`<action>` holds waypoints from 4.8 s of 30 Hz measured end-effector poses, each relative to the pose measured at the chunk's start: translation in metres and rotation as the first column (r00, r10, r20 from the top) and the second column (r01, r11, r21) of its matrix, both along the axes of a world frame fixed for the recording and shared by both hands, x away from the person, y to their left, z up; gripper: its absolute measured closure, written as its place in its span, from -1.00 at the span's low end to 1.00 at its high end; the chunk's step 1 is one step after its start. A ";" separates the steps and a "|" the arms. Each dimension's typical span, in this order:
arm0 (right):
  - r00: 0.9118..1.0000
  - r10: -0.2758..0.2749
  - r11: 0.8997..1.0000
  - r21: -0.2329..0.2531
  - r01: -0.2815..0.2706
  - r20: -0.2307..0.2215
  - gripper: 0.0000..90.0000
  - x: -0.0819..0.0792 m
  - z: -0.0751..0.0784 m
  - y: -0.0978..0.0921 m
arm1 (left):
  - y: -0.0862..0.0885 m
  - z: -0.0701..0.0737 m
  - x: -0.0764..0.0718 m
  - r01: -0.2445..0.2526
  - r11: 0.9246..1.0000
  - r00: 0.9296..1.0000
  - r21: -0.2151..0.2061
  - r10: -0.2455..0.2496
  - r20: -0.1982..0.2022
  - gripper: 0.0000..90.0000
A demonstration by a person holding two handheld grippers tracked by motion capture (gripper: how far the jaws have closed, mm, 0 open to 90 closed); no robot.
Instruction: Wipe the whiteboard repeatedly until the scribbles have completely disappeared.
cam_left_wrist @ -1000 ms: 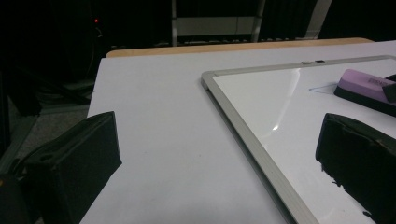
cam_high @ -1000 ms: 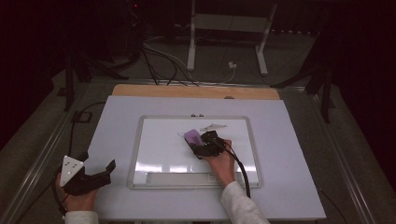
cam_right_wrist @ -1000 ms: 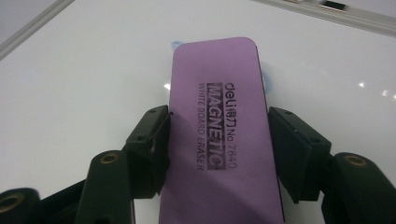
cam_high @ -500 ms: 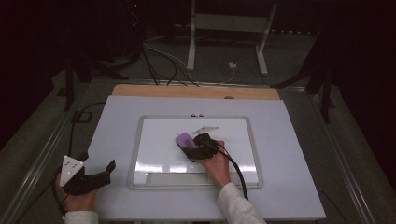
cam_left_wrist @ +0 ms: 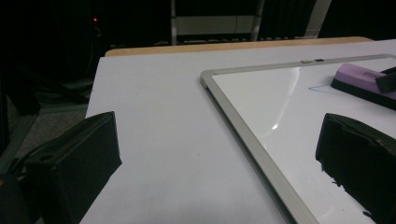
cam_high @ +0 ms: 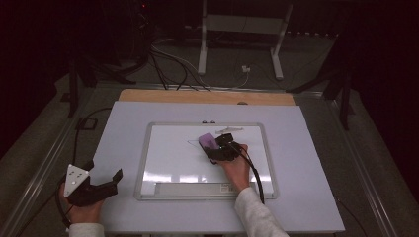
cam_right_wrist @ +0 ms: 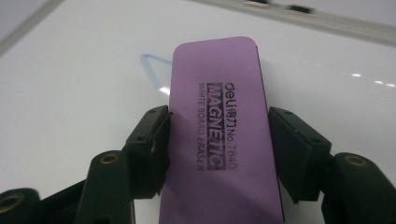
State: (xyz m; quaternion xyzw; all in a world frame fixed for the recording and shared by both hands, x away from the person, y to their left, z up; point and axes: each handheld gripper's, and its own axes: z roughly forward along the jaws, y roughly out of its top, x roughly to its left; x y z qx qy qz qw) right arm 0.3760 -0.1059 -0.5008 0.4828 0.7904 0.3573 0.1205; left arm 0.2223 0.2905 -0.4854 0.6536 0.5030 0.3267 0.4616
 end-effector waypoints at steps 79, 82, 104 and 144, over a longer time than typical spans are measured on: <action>0.999 -0.038 0.999 -0.023 0.038 -0.004 -0.08 0.024 0.001 0.041 | 0.004 0.000 -0.002 -0.008 1.000 1.000 -0.016 0.008 0.003 -0.98; 0.996 -0.092 0.995 -0.037 0.092 -0.005 -0.08 0.028 0.002 0.031 | 0.004 0.000 -0.002 -0.009 1.000 1.000 -0.017 0.009 0.004 -0.98; 0.994 -0.112 0.993 -0.038 0.112 -0.004 -0.08 0.029 0.002 0.023 | 0.003 -0.001 0.000 -0.003 1.000 1.000 -0.011 0.003 -0.003 -0.98; 1.000 0.017 1.000 -0.018 -0.017 -0.005 -0.29 -0.010 0.005 -0.022 | 0.001 -0.001 0.000 -0.005 1.000 1.000 -0.006 0.004 -0.007 -0.98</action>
